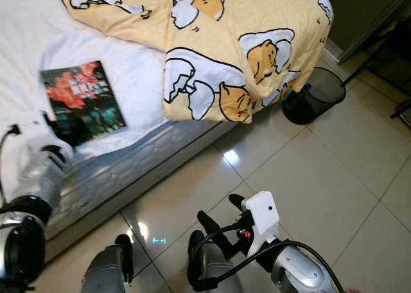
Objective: Clean up the room
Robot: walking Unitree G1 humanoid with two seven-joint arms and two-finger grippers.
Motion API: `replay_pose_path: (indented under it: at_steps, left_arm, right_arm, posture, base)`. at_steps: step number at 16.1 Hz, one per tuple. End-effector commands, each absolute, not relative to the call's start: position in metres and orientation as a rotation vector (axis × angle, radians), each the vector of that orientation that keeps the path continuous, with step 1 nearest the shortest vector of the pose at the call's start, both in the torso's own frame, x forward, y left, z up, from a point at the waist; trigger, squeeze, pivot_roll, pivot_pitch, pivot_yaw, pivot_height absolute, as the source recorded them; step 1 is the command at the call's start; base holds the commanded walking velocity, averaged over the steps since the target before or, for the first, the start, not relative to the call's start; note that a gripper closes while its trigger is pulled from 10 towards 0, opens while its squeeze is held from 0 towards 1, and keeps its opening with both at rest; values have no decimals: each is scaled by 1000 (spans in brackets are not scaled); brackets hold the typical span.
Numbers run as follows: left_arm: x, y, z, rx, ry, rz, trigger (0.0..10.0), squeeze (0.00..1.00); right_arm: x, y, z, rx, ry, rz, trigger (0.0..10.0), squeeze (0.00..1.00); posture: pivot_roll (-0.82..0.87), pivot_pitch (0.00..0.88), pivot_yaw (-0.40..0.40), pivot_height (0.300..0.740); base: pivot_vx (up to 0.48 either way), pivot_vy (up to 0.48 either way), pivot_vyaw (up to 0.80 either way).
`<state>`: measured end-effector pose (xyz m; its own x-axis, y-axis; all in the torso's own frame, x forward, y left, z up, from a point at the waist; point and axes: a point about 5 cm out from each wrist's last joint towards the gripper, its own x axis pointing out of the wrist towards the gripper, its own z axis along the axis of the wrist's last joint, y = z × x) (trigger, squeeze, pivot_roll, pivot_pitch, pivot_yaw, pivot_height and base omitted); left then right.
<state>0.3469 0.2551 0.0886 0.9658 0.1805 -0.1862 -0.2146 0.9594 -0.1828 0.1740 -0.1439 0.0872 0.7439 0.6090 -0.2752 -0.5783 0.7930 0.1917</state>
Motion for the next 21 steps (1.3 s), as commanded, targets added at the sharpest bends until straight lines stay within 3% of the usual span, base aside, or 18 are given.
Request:
replay_pose_path:
  at_steps: [1,5,10,12,16,21]
  left_arm:
    - [321,222,32,-167,440,97,0,0]
    - [320,208,25,-282,471,100,0,0]
    - [337,212,49,-509,300,174,0,0]
    - [342,214,61,-470,243,149,0,0]
    - [351,221,89,-446,104,68,0,0]
    - [361,243,119,-459,3,136,0,0]
  right_arm:
    - [171,-147,83,103,364,640,10000,0]
    - [172,-148,82,102,366,635,10000,0]
    - [177,-147,80,97,360,624,10000,0]
    - [184,-147,79,99,345,605,10000,0]
    - [219,-138,76,147,271,562,10000,0]
    - [255,-123,77,156,198,565,10000,0]
  posture:
    - [-260,330,-157,740]
    - [-262,327,-155,740]
    - [-252,299,-136,740]
    - [-232,277,-121,740]
    - [-118,152,-58,740]
    - [-47,60,-38,740]
  base:
    - [0,0,0]
    - [0,0,0]
    - [0,0,0]
    - [0,0,0]
    - [0,0,0]
    - [0,0,0]
